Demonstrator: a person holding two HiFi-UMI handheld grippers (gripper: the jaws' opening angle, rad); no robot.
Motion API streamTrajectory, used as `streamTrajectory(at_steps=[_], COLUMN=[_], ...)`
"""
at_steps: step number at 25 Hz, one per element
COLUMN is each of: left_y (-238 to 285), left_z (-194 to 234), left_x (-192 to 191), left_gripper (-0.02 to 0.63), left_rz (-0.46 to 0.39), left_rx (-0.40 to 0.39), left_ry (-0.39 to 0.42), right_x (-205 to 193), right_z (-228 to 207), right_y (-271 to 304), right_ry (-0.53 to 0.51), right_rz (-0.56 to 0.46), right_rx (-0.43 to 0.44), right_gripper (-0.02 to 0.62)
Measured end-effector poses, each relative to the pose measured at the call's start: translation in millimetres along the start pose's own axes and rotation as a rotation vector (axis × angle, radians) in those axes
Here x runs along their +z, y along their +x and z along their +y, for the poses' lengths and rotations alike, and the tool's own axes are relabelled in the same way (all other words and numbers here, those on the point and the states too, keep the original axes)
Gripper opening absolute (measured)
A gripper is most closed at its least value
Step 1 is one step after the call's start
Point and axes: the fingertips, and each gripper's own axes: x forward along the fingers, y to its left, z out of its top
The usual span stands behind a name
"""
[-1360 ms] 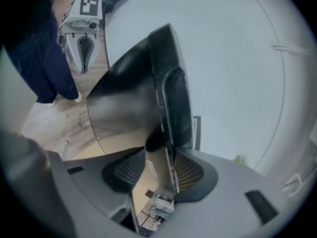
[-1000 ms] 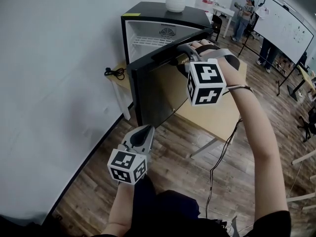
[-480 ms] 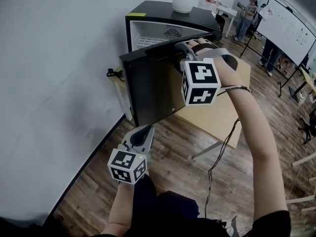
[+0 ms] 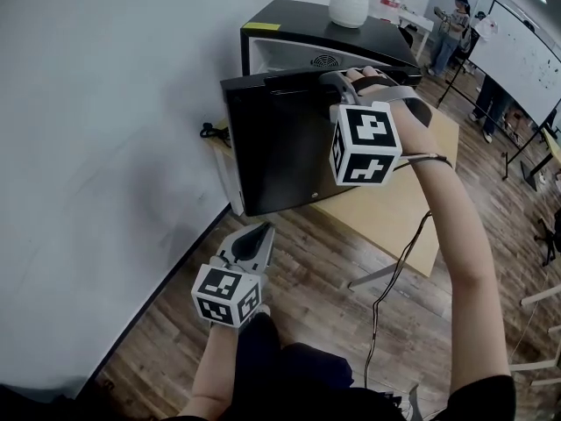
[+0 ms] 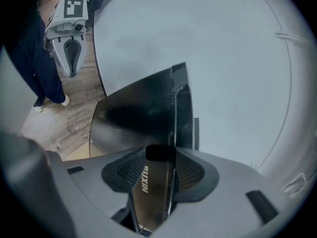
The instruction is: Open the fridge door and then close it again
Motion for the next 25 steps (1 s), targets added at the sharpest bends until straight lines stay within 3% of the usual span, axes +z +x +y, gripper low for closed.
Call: streamTrajectory(at_steps=[11, 25], left_y=[33, 69], left_z=[42, 83], left_x=[16, 34], left_gripper=[0.012, 0.012], left_rz=[-0.006, -0.023], left_rx=[-0.003, -0.041], left_ry=[-0.002, -0.001], right_x=[-3, -16], right_z=[-24, -52], right_y=[50, 103], right_ry=[0.029, 0.092], right_rz=[0.017, 0.112], right_rx=[0.013, -0.015], right_gripper=[0.164, 0.170])
